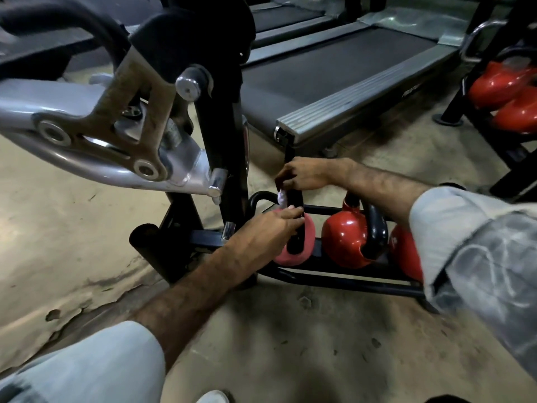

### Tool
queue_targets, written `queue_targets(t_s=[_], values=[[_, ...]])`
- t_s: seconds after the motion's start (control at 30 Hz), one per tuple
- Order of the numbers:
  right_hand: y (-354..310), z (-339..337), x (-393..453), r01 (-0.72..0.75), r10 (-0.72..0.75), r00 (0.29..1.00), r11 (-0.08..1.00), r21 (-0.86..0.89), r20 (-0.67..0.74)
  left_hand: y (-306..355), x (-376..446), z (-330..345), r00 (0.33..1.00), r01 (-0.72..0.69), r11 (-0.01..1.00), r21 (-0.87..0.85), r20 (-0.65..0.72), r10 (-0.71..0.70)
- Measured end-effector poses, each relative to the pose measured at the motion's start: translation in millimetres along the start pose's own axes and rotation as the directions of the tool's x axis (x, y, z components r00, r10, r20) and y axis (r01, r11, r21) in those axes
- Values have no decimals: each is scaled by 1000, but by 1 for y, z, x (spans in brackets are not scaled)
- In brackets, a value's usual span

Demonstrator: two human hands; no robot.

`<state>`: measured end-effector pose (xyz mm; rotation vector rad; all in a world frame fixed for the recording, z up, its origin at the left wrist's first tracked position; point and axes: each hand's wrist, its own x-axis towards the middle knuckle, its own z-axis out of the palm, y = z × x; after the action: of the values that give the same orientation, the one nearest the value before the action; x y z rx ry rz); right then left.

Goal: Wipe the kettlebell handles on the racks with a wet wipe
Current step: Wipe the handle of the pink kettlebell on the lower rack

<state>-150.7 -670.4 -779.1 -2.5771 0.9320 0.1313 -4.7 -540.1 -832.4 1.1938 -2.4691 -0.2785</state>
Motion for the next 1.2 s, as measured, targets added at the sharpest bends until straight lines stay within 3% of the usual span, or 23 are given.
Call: queue_targets(t_s=[0.03,0.1,0.17,0.23,0.33,0.43,0.63,0.73,0.8,0.83,0.97,1.03,1.13,1.2], values=[[0,3,1,-22,21,999,999,-39,-30,3,1,-3,1000,-2,999,-38,12,2],[4,15,-12,-38,63,974,992,119,-215,5,0,-9,996,15,999,-35,87,-12],[0,43,-39,-32,169,899,945,325,-404,12,-1,-15,998,27,999,-26,52,-25],[-10,76,-53,-5,380,759,816,579,-528,12,1,-20,1000,14,999,-38,6,-14],[-36,107,-43,104,694,457,579,809,-556,5,1,-11,996,67,997,-40,-53,-69],[-39,108,-22,198,822,310,437,878,-478,0,1,-5,992,100,985,-144,-61,-110],[-6,98,6,141,910,348,186,972,-225,-6,2,5,989,49,964,-260,-120,-82],[-10,105,3,158,890,455,-56,986,-22,-5,5,9,983,49,931,-361,-149,-109],[-21,105,-1,260,835,546,-246,934,67,-2,7,8,986,54,924,-379,-128,-110],[-22,104,0,308,828,554,-296,904,83,-2,8,8,989,58,928,-368,-108,-105],[-8,101,13,379,877,456,-343,860,149,-8,5,9,989,106,954,-279,-72,-131],[-7,98,15,294,863,456,-378,878,219,-7,4,7,986,139,959,-247,-59,-158],[-12,101,13,192,735,634,-449,873,239,-3,6,1,990,94,977,-193,-83,-112],[-12,103,12,195,701,675,-473,859,232,-2,6,-1,990,57,983,-175,-118,-78]])
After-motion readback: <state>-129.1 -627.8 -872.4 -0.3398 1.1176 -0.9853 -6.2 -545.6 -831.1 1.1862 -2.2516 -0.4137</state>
